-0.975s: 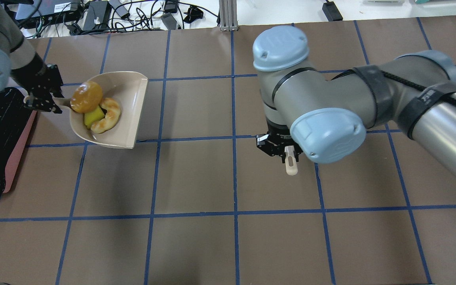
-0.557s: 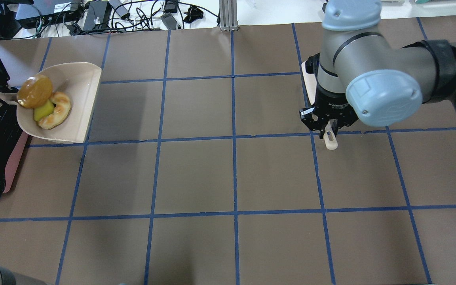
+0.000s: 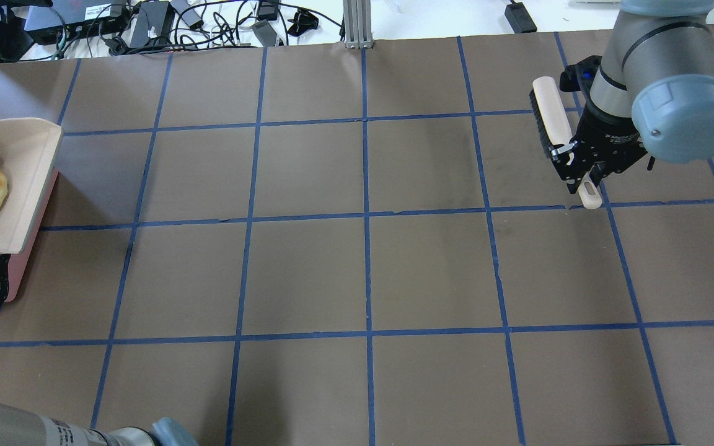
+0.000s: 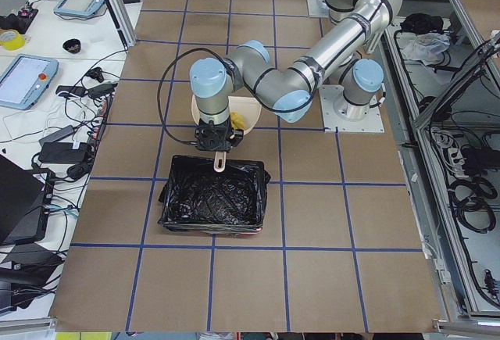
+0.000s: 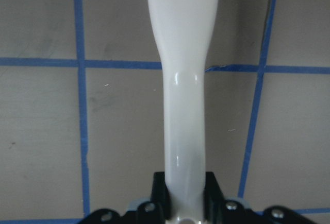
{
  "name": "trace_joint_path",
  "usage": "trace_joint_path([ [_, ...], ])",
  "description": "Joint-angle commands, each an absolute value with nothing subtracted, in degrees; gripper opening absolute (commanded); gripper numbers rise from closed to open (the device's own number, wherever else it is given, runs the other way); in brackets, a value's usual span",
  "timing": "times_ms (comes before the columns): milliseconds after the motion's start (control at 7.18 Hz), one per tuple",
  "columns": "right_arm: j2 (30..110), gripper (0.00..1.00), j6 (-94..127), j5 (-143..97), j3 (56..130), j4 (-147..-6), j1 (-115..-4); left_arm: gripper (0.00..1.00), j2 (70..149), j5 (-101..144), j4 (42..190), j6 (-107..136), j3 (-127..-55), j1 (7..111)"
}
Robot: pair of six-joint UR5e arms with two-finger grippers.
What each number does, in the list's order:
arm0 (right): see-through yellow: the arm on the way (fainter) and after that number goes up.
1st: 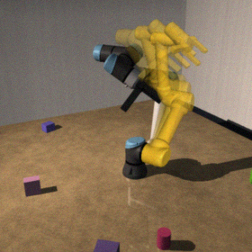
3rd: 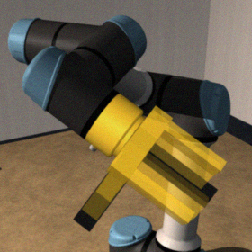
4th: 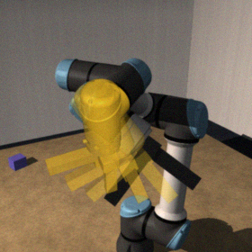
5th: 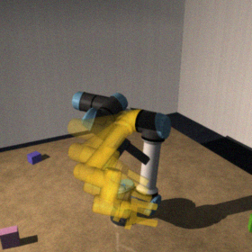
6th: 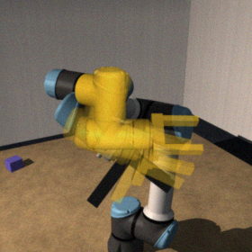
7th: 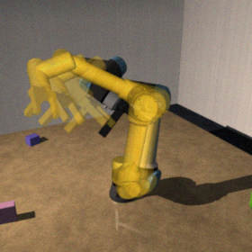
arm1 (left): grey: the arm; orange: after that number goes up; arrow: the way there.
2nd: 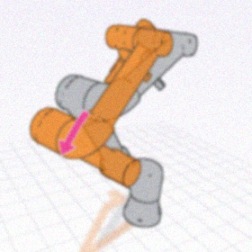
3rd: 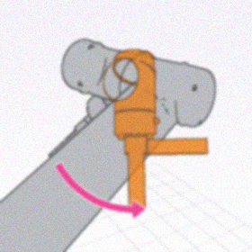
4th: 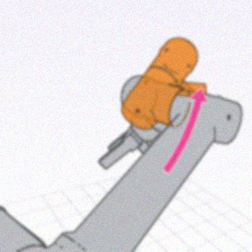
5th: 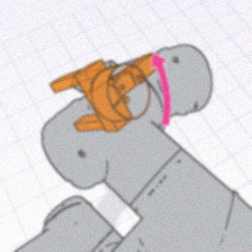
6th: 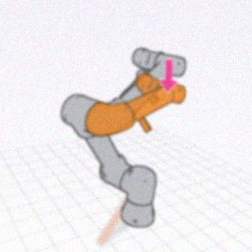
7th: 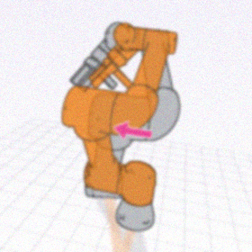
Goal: Sweep and dump trash into bin
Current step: 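Tip the dustpan over the black bin with the left gripper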
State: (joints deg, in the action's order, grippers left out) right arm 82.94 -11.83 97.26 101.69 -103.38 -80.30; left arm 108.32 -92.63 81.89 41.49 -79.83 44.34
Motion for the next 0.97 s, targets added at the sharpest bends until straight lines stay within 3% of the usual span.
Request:
trace_joint_path([
  [0, 79.12, 0.00, -16.94, 100.18, 101.60, -108.00, -75.96, 0.00, 111.95, -92.72, 81.57, 38.41, -74.65, 40.53],
  [279, 77.88, 0.00, -19.60, 99.94, 103.44, -108.54, -70.69, 0.00, 117.31, -92.99, 81.56, 35.44, -66.83, 38.85],
  [836, 73.65, 0.00, -18.72, 99.41, 103.36, -108.63, -70.22, 0.00, 126.45, -95.87, 80.60, 30.60, -56.54, 37.10],
])
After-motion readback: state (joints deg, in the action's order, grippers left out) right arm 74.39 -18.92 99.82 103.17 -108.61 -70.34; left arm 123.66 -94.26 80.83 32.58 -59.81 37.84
